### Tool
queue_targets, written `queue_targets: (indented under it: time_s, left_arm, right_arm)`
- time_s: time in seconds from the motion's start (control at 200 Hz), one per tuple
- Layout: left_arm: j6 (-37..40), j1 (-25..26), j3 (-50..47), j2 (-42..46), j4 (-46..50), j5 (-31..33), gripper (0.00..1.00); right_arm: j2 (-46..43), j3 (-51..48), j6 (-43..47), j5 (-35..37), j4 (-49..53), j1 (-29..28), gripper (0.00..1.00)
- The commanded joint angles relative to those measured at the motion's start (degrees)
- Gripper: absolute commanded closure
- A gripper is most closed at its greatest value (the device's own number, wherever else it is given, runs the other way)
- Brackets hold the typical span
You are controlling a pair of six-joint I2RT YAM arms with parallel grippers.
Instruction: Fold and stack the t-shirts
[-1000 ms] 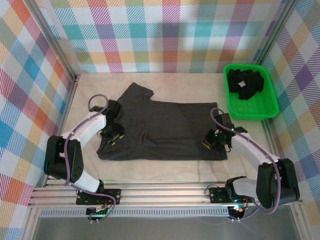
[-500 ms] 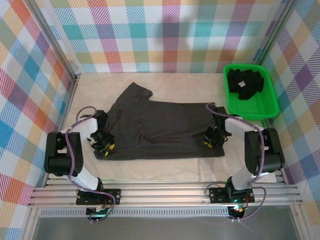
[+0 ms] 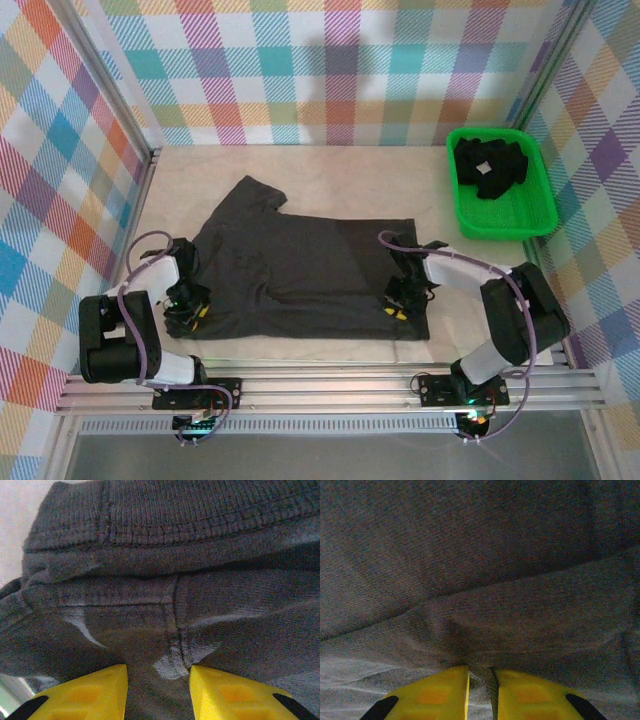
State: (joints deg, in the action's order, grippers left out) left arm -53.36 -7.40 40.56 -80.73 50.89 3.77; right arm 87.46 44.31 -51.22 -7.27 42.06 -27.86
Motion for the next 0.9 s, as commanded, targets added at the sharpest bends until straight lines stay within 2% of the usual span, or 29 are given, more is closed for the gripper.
queue_targets:
  time_s: [0.0, 0.13, 0.195, 0.345, 0.46, 0.575, 0.665, 0.765, 0.895]
  left_arm:
    - [-0.96, -1.19, -3.01, 0.69, 5.11, 5.02, 0.62]
    - [-0.48, -1.98, -3.13, 3.19, 7.09, 7.00, 0.61]
    - [0.16, -2.18, -1.61, 4.04, 7.35, 7.49, 0.57]
    - [1.31, -1.00, 9.18, 3.94, 7.68, 7.89, 0.51]
    - [4.49, 2.80, 21.86, -3.32, 3.47, 4.94, 0.51]
    - [11.35, 6.78, 37.50, -14.74, -0.87, 0.06, 0.53]
    - [16.44, 7.40, 50.68, -25.79, -0.36, -3.94, 0.53]
    - [20.58, 7.40, 63.82, -36.29, 0.29, -5.14, 0.52]
    - [24.36, 7.40, 73.78, -45.20, -4.31, -5.24, 0.52]
  right_arm:
    - [-1.25, -5.06, -3.60, 1.07, 6.99, -0.41, 0.78]
    - [-3.38, -3.90, -3.68, 1.96, 7.23, -0.46, 0.76]
    - [-4.43, -1.05, -2.98, 3.30, 8.29, -0.44, 0.73]
    - [-9.05, 6.21, 1.04, 8.80, 8.30, -0.21, 0.64]
    - [-8.67, 10.49, 9.34, 6.05, 0.32, 3.49, 0.55]
    - [-2.26, 17.77, 16.44, -0.02, -4.02, 9.28, 0.55]
    - [3.67, 24.67, 20.65, -2.62, -4.24, 12.41, 0.54]
    - [10.42, 32.02, 23.65, -5.85, -2.62, 15.10, 0.52]
    - [16.11, 38.83, 24.35, -7.17, 0.41, 15.99, 0.52]
